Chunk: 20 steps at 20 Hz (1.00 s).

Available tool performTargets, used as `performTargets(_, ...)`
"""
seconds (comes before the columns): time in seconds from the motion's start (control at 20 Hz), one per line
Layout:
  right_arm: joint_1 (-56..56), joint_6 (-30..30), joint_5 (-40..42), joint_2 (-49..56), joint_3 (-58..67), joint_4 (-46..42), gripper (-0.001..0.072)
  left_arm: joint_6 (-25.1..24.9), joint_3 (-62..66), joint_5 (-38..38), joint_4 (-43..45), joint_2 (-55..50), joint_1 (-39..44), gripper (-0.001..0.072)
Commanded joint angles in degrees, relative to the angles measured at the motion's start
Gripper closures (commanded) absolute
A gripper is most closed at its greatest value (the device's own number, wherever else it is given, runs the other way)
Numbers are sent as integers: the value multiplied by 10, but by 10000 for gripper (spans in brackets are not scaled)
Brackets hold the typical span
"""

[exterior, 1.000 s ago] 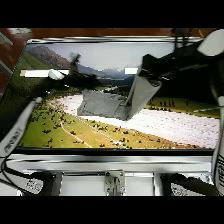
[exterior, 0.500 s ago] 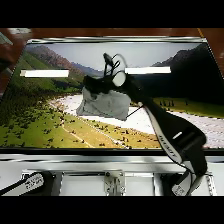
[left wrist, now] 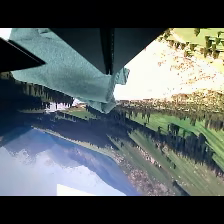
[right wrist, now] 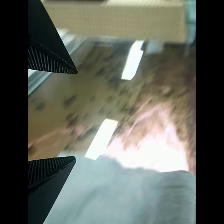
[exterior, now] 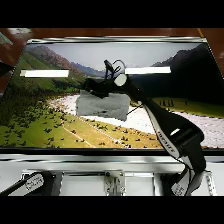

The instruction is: Fold the shirts.

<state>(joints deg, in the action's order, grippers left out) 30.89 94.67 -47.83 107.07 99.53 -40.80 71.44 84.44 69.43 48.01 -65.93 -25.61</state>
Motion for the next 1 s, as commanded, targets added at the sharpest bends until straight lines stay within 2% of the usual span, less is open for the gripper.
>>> performTargets(0.0,-83,-5,-271,-54,0,-235,87,-3,0,-3,1,-1,11,670)
performTargets(0.1,-139,-1,-395,-62,0,-375,85,-2,0,-2,1,-1,11,670)
performTargets(0.15,-168,-1,-416,-62,-15,-386,30,-2,0,-1,1,-2,11,670)
performTargets(0.25,-215,-1,-386,-62,-70,-311,13,-2,0,3,1,-2,11,669)
performTargets(0.4,-243,-8,-254,-59,-164,-190,13,-2,-8,3,0,-3,11,670)
performTargets(0.5,-239,-14,-209,-31,-182,-130,13,-2,-20,3,0,-3,14,670)
performTargets(0.7,-231,-120,-155,29,-182,29,14,0,-59,2,1,-3,39,670)
performTargets(0.85,-230,-122,-113,35,-182,51,18,3,-69,-7,0,-4,69,670)
performTargets(0.9,-230,-123,-113,36,-182,48,84,4,-69,-15,0,-4,83,670)
performTargets(0.95,-230,-125,-113,36,-182,43,203,5,-69,-26,0,-4,100,670)
